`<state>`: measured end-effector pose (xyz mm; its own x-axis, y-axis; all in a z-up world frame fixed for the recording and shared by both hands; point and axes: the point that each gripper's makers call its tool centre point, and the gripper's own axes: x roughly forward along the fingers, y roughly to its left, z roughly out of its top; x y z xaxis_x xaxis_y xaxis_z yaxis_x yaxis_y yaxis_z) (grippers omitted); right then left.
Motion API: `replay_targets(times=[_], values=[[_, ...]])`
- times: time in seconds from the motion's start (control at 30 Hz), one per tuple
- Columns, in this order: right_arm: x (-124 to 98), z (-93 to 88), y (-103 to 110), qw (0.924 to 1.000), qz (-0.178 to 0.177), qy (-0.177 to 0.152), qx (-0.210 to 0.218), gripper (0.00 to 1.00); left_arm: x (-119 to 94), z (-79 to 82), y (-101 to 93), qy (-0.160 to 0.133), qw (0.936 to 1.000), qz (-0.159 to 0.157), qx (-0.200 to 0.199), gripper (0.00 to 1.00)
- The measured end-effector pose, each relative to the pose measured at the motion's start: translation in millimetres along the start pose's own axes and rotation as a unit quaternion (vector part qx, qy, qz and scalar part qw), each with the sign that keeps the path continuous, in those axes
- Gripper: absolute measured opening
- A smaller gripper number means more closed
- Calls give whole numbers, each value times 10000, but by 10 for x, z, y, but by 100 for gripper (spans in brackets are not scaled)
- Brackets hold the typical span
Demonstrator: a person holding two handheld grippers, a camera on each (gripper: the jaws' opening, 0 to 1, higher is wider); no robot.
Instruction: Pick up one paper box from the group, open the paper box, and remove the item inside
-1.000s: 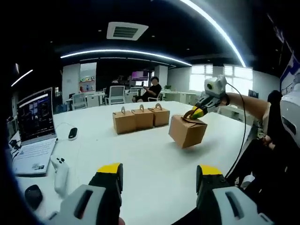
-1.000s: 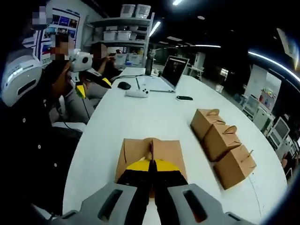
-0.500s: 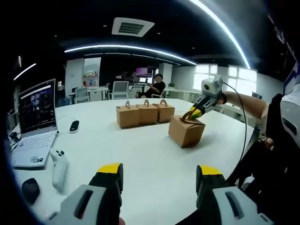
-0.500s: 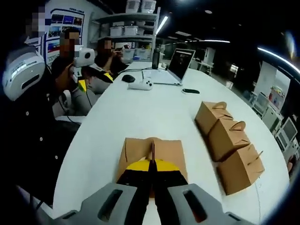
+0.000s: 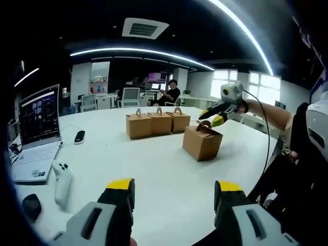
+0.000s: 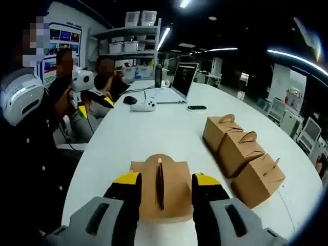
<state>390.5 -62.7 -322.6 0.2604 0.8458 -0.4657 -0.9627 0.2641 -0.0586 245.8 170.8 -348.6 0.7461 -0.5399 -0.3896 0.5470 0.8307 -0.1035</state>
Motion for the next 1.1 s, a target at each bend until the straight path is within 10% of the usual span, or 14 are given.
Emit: replay_targets(times=[0.33, 0.6, 1.1], values=[[-579, -158, 270, 9956, -872, -195, 269, 49, -6, 47, -50, -54, 9999, -97, 102, 63], [-1141, -397, 615, 9734, -2171, -224, 694, 52, -17, 93, -81, -137, 9995, -194, 191, 64], [-1665, -844, 1266, 9448, -2960, -299, 1370, 51, 73, 143, -181, 2, 9980, -402, 488, 66]])
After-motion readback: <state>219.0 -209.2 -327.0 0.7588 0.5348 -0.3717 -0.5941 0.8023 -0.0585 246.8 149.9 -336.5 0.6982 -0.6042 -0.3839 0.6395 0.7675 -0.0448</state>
